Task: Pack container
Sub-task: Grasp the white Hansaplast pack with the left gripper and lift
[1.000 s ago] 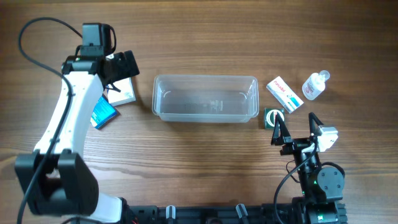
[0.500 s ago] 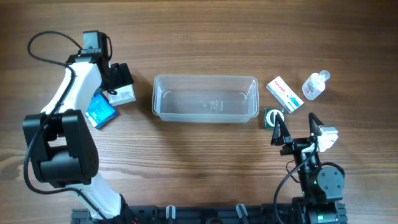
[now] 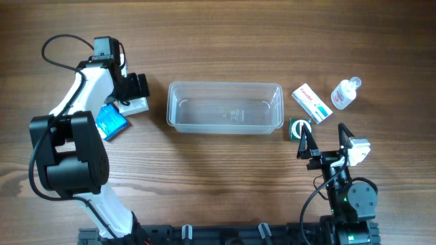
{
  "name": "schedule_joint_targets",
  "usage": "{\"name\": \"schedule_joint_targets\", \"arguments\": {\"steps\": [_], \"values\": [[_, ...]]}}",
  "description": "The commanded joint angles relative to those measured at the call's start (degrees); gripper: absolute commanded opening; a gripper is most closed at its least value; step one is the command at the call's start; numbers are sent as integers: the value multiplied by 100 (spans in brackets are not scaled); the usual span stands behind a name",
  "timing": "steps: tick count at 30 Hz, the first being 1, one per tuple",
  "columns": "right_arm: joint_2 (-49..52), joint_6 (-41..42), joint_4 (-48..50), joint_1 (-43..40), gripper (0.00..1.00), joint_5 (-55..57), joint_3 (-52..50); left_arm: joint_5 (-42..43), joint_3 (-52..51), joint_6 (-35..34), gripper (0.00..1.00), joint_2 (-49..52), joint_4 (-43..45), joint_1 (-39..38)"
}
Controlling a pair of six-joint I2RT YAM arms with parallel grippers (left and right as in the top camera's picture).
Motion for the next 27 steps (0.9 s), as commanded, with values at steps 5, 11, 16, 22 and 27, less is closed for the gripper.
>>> {"name": "schedule_joint_targets", "arguments": {"steps": [5, 11, 16, 22, 27], "values": [[-24, 46, 15, -28, 100, -92, -9, 107, -179, 127, 99, 81, 297, 4], [-24, 46, 15, -28, 100, -92, -9, 149, -262, 125, 95, 136, 431, 4], [-24, 46, 15, -28, 100, -92, -9, 402, -262, 125, 84, 188, 444, 4], [-24, 46, 15, -28, 100, -92, -9, 382, -262, 125, 68, 188, 444, 4], [-20, 48, 15, -28, 100, -92, -9, 378, -151, 125, 67, 146, 387, 4]]}}
